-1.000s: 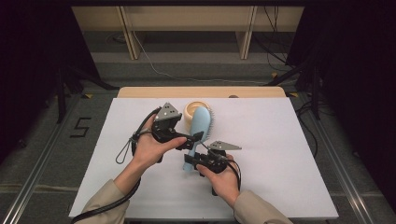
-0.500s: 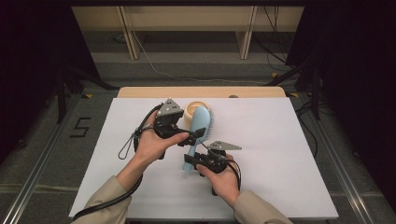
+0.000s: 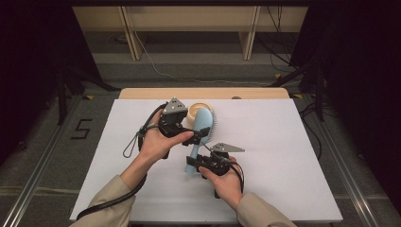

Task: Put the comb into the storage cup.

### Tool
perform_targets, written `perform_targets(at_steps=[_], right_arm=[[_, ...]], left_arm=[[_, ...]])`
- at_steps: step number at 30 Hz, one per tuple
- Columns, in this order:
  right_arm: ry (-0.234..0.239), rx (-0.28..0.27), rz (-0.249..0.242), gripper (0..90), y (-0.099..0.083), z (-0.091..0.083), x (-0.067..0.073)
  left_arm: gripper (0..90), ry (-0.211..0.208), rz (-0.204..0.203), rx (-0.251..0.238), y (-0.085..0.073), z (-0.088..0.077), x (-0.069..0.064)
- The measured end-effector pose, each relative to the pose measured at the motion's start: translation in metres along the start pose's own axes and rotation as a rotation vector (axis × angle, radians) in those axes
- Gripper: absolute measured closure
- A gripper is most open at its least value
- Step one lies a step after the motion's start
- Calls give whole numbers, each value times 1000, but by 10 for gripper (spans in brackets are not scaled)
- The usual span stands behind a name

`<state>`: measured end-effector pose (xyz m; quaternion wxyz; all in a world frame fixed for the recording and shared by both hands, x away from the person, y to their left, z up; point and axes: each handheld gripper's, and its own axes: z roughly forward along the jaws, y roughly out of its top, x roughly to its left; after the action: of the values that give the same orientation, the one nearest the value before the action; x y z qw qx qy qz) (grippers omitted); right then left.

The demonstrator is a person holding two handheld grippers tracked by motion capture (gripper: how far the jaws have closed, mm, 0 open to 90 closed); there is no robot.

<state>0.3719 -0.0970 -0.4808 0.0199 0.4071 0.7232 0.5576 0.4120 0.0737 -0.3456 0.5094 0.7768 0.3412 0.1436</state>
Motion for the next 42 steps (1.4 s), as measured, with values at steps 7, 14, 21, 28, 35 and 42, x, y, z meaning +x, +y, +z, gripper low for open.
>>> perform_targets(at_steps=[7,14,21,28,35,42], right_arm=[[2,-1,2,682,0,0,0],[3,-2,1,682,0,0,0],[5,2,6,682,0,-1,1],[6,3,8,682,0,0,1],[6,3,8,682,0,0,1],[7,1,3,682,0,0,1]], left_arm=[[0,-5,-4,17,1,6,1],[0,-8,-1,22,3,10,0],[0,-10,-1,26,5,14,-1],[0,-12,1,30,8,16,-1],[0,-14,1,33,8,21,-2],[0,-17,-2,43,8,24,-2]])
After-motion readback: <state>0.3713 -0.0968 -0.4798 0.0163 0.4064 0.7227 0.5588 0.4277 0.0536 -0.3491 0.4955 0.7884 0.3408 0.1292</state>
